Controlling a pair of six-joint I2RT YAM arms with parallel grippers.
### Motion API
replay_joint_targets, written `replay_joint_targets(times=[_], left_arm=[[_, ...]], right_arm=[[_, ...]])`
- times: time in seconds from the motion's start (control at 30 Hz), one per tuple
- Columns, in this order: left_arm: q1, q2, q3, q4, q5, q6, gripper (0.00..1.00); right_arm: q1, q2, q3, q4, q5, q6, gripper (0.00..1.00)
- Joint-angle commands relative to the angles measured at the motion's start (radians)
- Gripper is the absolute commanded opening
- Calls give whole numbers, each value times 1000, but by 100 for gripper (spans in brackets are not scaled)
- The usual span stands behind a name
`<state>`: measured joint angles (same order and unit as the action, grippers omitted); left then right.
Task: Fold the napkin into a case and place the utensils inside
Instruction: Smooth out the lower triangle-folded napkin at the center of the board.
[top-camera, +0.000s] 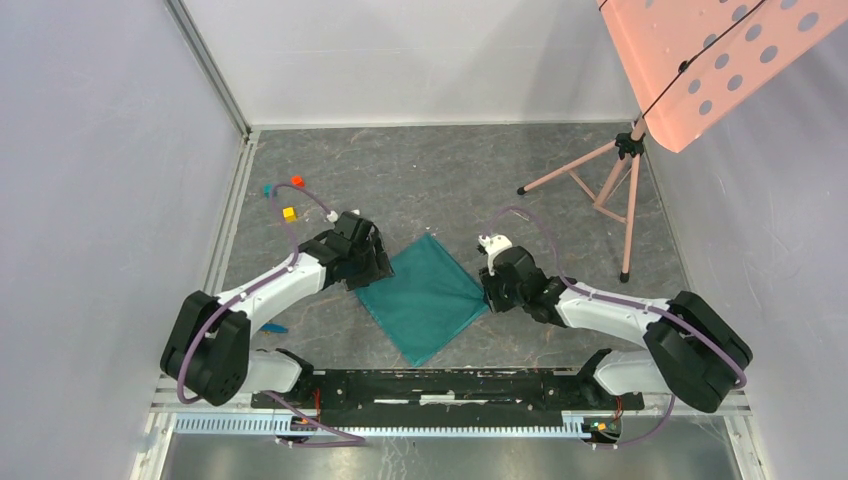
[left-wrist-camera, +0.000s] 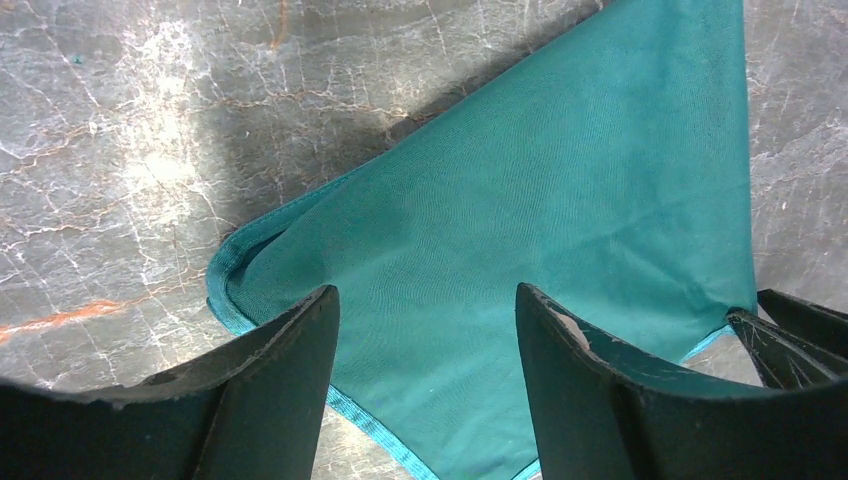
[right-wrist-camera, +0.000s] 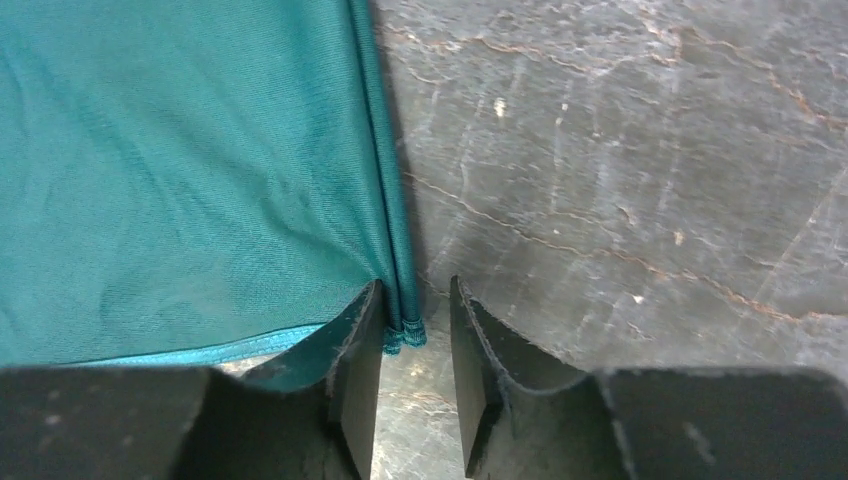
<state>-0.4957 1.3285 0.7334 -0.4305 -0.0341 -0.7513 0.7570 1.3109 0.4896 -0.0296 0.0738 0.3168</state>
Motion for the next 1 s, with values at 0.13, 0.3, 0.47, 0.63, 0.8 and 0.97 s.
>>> replay_joint_targets(times=[0.13,0.3,0.47,0.63,0.8,0.97], left_arm=[[14,-73,-22,7,-76,-1,73],[70,-52,-35,35,-9,25,72],[86,-40,-40,43,14,37,67],[89,-41,-77,74,30,30,64],[90,-31,-94,66,11,36,64],[100,27,-111,39,-63,46,64]], right_arm=[[-12,-11,159,-123,-70,-108,61],[-47,167,323,44,-335,-12,61],[-70,404,483,249,-526,128,40],[-81,567,606,290,-548,128,33],[-128,641,595,324,-533,107,31],[-157,666,569,304,-493,38,31]])
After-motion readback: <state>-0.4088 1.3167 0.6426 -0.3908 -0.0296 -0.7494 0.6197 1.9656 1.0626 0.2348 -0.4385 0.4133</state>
